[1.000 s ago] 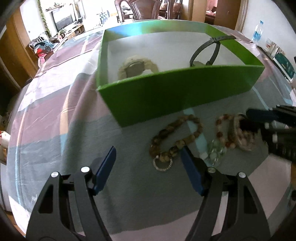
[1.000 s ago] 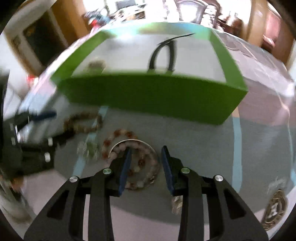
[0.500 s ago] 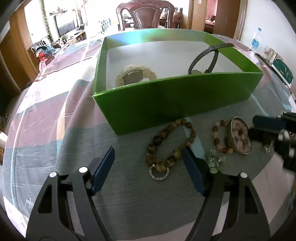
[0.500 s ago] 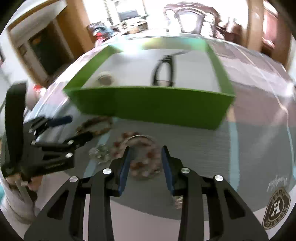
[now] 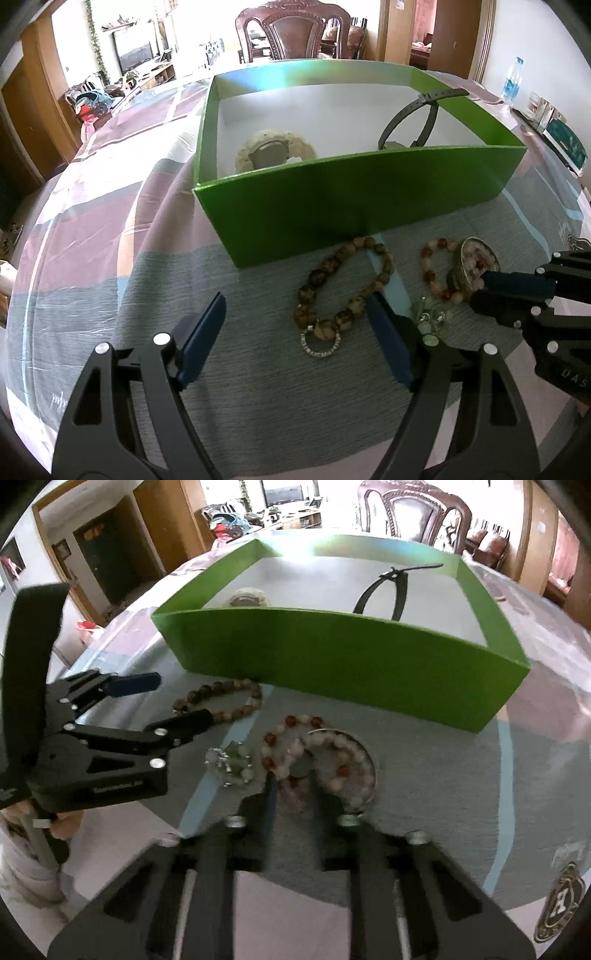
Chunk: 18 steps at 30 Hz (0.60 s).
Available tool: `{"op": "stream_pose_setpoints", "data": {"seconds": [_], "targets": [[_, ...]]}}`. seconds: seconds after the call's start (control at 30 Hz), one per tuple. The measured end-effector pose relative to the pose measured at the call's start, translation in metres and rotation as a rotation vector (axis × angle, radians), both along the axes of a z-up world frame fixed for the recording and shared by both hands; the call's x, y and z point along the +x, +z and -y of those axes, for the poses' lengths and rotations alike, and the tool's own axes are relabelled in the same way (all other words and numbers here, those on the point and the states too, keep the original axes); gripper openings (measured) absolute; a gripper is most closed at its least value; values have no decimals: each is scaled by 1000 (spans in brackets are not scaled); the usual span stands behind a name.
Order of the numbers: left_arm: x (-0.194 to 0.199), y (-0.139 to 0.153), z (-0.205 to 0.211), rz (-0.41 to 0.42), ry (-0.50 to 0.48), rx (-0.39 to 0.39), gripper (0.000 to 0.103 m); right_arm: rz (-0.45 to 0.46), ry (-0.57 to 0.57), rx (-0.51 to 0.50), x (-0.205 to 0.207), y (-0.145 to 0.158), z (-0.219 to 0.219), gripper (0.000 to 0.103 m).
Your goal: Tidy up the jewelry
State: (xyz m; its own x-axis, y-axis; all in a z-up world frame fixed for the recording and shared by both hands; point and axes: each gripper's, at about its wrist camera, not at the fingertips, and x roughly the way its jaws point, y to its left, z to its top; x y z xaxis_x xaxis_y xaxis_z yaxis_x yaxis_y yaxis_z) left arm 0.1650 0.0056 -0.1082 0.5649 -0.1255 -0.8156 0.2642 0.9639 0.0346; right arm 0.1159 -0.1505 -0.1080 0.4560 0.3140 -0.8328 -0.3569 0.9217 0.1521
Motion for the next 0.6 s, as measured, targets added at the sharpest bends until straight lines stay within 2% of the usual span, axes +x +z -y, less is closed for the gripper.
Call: {"op": "stream_pose_setpoints", "data": {"seconds": [0.17,0.33,0.4,0.47,0.6], "targets": [[-1,1,0,3,0,0,79,58,-37,61,-5,19,14,8],[-1,1,0,3,-1,1,79,148,-151,150,-6,45,51,8],[-1,1,-1,3,-1,1,79,185,-223,110,-4,50,62,8],[-2,0,-1,3,-2,1,79,211,-287,20,-1,49,69,8],[-2,0,-2,3,-3,-1,79,122,-308,-16,12,29,69,8]]}}
